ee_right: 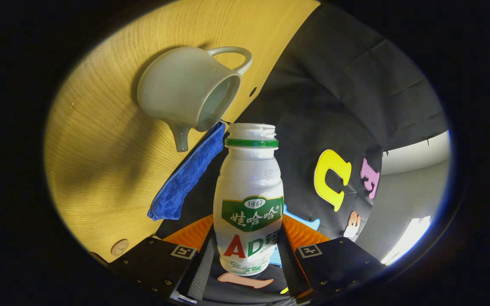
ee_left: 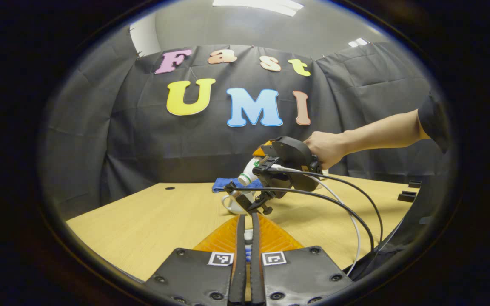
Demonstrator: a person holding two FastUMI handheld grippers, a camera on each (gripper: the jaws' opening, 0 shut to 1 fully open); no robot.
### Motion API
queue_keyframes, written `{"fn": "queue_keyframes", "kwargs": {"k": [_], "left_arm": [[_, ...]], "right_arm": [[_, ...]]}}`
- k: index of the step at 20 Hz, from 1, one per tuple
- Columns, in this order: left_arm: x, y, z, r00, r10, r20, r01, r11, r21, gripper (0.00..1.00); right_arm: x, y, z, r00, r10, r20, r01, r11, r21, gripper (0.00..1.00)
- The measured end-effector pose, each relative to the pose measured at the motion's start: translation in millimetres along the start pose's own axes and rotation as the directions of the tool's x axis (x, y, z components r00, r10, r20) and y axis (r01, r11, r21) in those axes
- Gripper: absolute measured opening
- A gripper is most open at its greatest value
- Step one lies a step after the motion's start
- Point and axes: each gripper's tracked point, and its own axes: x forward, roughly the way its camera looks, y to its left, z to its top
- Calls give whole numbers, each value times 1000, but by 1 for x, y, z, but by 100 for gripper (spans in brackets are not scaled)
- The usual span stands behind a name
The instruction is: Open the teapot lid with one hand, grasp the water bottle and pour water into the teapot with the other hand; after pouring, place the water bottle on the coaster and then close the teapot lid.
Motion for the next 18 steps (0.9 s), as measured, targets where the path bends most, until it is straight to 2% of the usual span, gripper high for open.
{"fn": "queue_keyframes", "kwargs": {"k": [8,11,15,17,18], "left_arm": [[-1,2,3,1000,7,9,-7,1000,3,14],[0,1,2,1000,5,7,-5,1000,-3,14],[0,4,1,1000,13,5,-13,1000,-23,14],[1,5,1,1000,17,4,-17,1000,-25,14],[2,5,0,1000,17,3,-17,1000,-25,14]], "right_arm": [[0,2,4,1000,2,1,-2,999,45,71],[2,23,4,999,53,-1,-53,990,130,71],[2,45,0,991,133,2,-124,924,362,71],[-1,47,0,989,150,14,-139,872,469,72],[-3,49,2,987,162,27,-151,834,530,72]]}}
